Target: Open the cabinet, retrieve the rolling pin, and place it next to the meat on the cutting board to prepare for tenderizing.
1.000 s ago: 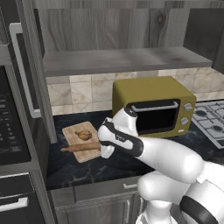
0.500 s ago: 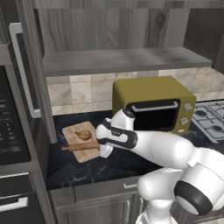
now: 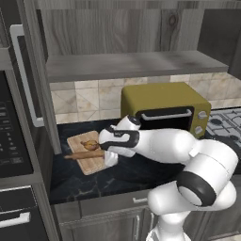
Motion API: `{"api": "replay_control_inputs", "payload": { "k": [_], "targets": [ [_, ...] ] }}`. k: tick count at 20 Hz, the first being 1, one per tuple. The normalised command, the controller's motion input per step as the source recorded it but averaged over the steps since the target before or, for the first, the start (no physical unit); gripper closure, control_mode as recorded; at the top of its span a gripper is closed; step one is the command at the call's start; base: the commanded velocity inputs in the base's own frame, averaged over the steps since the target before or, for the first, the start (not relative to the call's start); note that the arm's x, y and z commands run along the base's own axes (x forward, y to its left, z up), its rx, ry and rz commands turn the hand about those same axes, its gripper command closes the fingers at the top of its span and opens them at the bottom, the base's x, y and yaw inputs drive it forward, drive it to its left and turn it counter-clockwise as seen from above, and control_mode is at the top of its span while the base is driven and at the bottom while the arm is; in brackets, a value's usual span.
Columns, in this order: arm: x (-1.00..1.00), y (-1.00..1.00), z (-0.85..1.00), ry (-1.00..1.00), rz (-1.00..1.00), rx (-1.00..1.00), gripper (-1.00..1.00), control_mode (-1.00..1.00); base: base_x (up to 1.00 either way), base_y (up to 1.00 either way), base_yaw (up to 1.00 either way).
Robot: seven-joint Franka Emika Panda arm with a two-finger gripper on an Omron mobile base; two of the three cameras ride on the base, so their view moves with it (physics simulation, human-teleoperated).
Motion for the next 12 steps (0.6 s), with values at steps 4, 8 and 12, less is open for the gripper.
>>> {"api": "replay_control_inputs", "payload": {
  "k": [4, 8, 12],
  "targets": [
    [0.18, 0.17, -0.12, 0.00, 0.00, 0.00, 1.00, -1.00, 0.00, 0.00, 0.00],
    [0.10, 0.12, -0.18, 0.00, 0.00, 0.00, 1.00, -1.00, 0.00, 0.00, 0.00],
    [0.11, 0.07, -0.21, 0.00, 0.00, 0.00, 1.00, -1.00, 0.00, 0.00, 0.00]
  ]
}}
